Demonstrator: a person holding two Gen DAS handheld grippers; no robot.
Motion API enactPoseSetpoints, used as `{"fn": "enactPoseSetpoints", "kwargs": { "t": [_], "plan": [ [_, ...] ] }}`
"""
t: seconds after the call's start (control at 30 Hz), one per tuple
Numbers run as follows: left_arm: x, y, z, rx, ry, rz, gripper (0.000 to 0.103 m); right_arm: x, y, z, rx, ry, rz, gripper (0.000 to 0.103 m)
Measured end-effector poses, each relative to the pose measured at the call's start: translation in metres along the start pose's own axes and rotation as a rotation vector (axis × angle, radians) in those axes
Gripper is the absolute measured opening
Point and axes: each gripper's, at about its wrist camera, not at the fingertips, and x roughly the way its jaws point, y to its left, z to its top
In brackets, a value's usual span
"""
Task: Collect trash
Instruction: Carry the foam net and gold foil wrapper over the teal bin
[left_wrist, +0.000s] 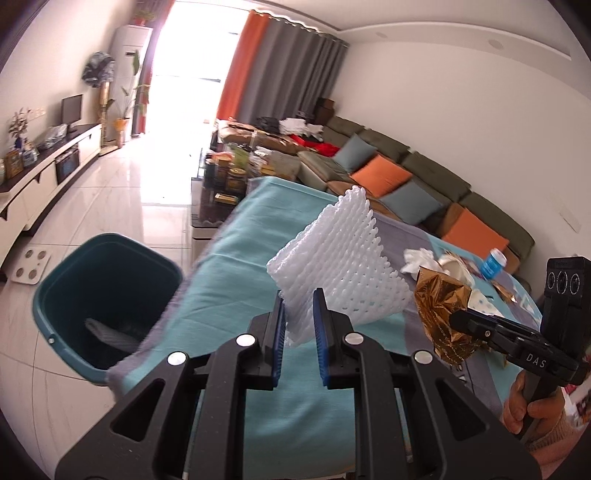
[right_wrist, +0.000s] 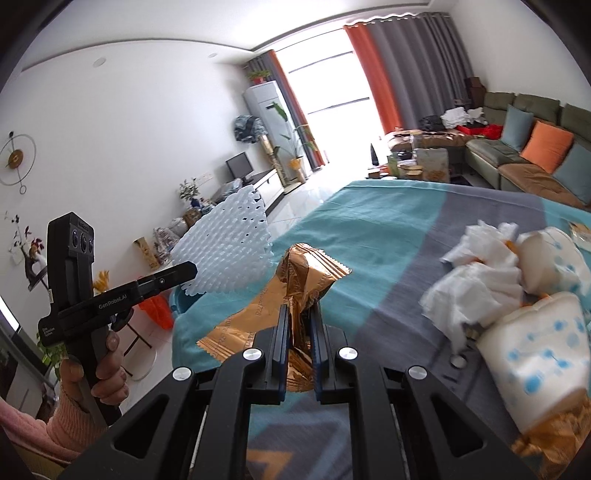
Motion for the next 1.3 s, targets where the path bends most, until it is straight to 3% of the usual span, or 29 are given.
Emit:
{"fn": "enactPoseSetpoints", "kwargs": {
  "t": [1.3],
  "plan": [
    [-0.064, 0.095, 0.003, -0.172, -0.086, 0.254, 0.015, 0.11, 0.091, 0.052, -0.191, 0.116, 0.186, 0.009]
  ]
}}
